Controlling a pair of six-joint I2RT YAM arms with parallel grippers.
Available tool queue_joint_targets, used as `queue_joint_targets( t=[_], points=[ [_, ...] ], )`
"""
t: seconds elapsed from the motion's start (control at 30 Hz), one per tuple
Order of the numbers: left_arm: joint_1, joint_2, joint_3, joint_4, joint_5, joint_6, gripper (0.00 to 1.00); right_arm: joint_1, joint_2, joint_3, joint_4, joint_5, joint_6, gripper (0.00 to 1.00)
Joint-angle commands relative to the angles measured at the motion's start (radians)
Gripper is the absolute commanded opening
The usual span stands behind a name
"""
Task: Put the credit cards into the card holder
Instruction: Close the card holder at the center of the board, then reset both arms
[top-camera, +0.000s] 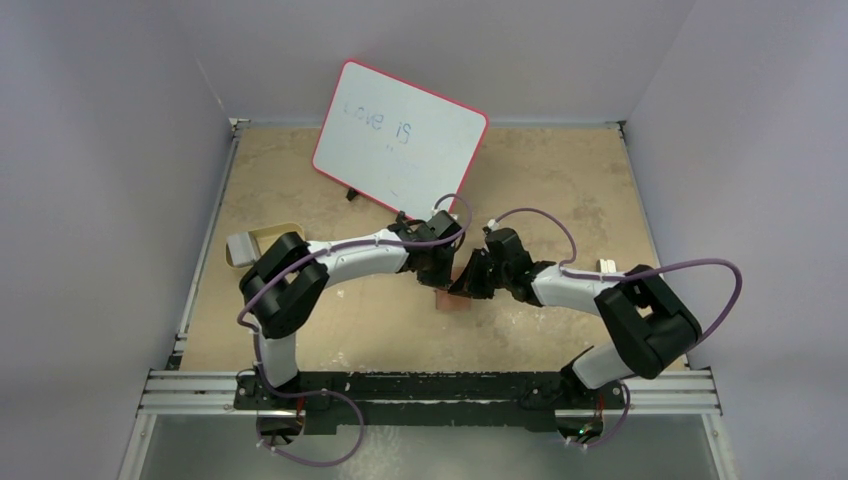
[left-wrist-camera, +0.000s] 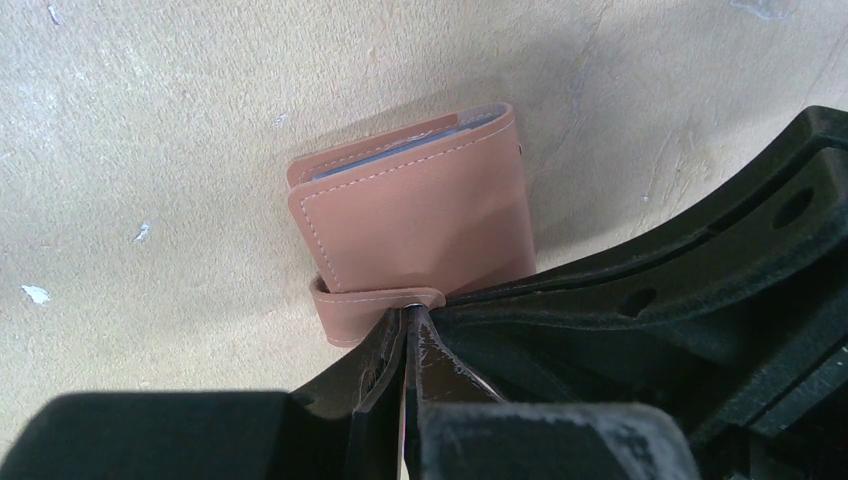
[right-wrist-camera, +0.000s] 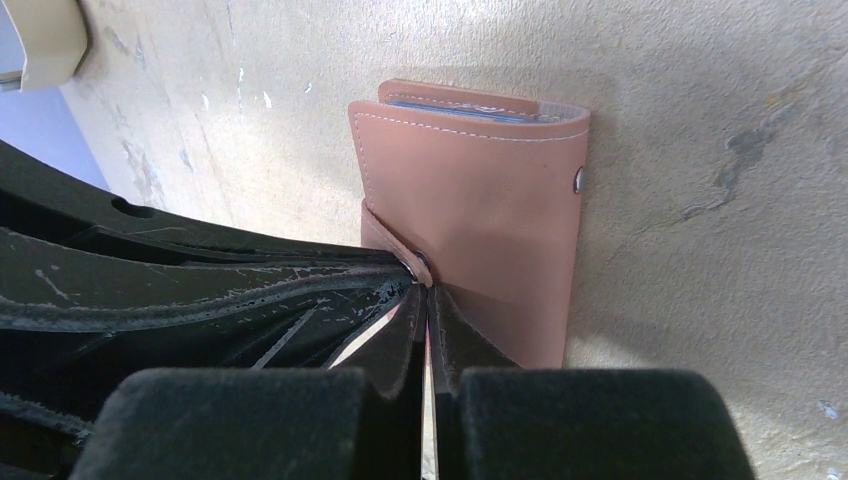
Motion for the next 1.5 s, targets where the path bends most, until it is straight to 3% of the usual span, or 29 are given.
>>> queue_joint_targets(
  t=[0.0, 0.27, 0.47, 0.63, 0.87, 0.97, 1.1, 1.23, 1.47],
  points=[
    [-0.008, 0.148, -0.029, -0.018, -0.106, 0.029, 0.00, 0.016, 0.041, -0.017, 0.046, 0.001, -0.013, 0.00],
    [-0.017, 0.188, -0.034, -0.010, -0.118, 0.016, 0.00, 0.016, -0.003, -0.010, 0.062, 0.018, -0.038, 0.00],
    [-0.017, 0.194, -0.043, 0.011, -0.119, 0.016, 0.00, 0.016, -0.176, 0.006, -0.035, 0.051, -0.067, 0.19],
    [-0.017, 0.204, -0.048, 0.017, -0.111, 0.013, 0.00, 0.017, -0.261, -0.002, -0.093, 0.098, -0.088, 0.21],
    [-0.015, 0.059, 0.022, -0.047, -0.177, 0.012, 0.07, 0.016, -0.345, 0.038, -0.209, 0.173, -0.118, 0.25],
    [-0.007, -0.071, 0.074, -0.072, -0.240, 0.008, 0.16, 0.017, -0.403, 0.091, -0.307, 0.244, -0.145, 0.34],
    [0.011, -0.235, 0.096, -0.067, -0.313, 0.005, 0.26, 0.016, -0.506, 0.172, -0.418, 0.356, -0.200, 0.53],
    [0.017, -0.376, 0.108, -0.075, -0.385, 0.024, 0.33, 0.017, -0.593, 0.251, -0.502, 0.425, -0.249, 0.96],
    [0.017, -0.602, 0.082, -0.079, -0.484, 0.069, 0.46, 0.016, -0.713, 0.345, -0.597, 0.510, -0.278, 0.99]
  ],
)
